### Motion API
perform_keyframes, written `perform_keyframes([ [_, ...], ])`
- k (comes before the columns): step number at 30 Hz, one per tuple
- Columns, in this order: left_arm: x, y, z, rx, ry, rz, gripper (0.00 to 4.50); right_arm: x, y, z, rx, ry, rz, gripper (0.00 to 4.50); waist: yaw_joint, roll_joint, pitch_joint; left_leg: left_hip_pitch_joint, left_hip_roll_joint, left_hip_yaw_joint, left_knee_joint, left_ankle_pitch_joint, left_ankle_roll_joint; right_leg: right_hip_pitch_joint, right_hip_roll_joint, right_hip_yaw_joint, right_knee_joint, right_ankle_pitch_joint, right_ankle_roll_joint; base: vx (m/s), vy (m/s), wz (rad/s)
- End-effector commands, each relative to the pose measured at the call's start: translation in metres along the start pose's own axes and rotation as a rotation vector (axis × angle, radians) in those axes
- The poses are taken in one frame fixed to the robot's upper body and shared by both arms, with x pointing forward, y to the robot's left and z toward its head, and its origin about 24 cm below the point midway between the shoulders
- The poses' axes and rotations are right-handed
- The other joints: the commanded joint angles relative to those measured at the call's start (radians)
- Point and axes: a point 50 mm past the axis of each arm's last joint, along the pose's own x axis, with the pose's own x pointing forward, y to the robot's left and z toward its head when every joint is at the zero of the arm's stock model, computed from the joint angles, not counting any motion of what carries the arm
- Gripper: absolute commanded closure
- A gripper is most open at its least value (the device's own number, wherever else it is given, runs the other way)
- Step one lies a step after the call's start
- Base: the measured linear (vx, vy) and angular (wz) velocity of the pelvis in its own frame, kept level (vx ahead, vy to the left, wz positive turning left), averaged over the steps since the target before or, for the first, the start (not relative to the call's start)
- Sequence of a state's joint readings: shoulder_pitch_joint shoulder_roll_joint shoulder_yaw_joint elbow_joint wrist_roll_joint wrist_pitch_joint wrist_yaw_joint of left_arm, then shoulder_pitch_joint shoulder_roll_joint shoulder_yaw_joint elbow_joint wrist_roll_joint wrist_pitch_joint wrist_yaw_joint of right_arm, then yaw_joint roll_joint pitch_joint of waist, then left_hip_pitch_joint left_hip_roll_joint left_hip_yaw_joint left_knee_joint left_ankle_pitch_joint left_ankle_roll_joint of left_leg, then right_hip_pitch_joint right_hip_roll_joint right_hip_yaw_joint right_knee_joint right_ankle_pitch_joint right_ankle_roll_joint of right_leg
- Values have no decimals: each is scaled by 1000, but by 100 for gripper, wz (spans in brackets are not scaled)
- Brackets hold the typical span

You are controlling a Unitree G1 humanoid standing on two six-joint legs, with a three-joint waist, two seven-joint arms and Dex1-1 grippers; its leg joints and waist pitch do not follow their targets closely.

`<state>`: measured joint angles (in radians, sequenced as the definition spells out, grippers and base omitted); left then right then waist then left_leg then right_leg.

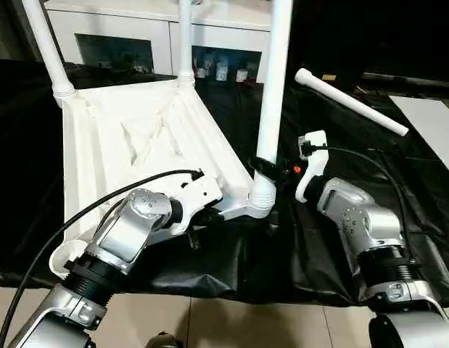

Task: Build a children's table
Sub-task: Insert table leg to table base

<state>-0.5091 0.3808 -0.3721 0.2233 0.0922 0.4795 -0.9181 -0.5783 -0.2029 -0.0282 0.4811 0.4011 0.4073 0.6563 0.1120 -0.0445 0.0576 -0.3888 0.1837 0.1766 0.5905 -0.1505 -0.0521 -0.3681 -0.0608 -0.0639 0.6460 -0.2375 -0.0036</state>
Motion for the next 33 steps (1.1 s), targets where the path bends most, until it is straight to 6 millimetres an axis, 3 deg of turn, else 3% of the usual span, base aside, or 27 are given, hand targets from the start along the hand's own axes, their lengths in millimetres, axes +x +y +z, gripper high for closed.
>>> perform_keyframes([
  [1,-1,1,6,30,-26,22,450,0,-3,-10,32,16,-5,267,1,2,-65,26,55,-17,-72,-194,-9,28,-96,54,-84,-86,-212,0,0,0],
  [7,-2,2,7,28,-32,20,450,-2,-10,-19,83,-24,-36,267,0,6,-65,27,56,-18,-73,-206,-11,27,-96,54,-84,-77,-221,0,0,0],
  [16,-3,4,7,16,-39,34,450,-23,-20,-45,191,-141,-139,267,2,7,-65,26,57,-19,-75,-207,-1,27,-97,53,-85,-78,-220,0,0,0],
  [21,-3,6,7,13,-43,45,450,-30,-20,-53,134,-175,-189,267,2,9,-63,27,58,-20,-79,-234,-9,24,-97,54,-89,-107,-212,0,0,0],
  [23,-4,8,7,14,-49,62,450,-38,-18,-61,56,-203,-251,267,3,17,-61,29,60,-22,-82,-267,-21,20,-99,56,-93,-141,-204,0,0,0],
  [25,-4,8,8,13,-51,65,450,-40,-17,-65,35,-201,-260,267,3,13,-60,28,59,-22,-84,-282,-25,19,-99,56,-97,-155,-199,0,0,0],
  [29,-3,10,9,16,-56,71,450,-48,-14,-77,-8,-201,-302,268,1,17,-56,33,60,-26,-89,-346,-34,15,-100,59,-106,-249,-184,0,0,0],
  [33,-4,13,11,18,-61,89,450,-53,-12,-81,-23,-221,-334,268,3,16,-57,33,61,-26,-92,-337,-29,14,-98,59,-105,-215,-186,0,0,0],
])
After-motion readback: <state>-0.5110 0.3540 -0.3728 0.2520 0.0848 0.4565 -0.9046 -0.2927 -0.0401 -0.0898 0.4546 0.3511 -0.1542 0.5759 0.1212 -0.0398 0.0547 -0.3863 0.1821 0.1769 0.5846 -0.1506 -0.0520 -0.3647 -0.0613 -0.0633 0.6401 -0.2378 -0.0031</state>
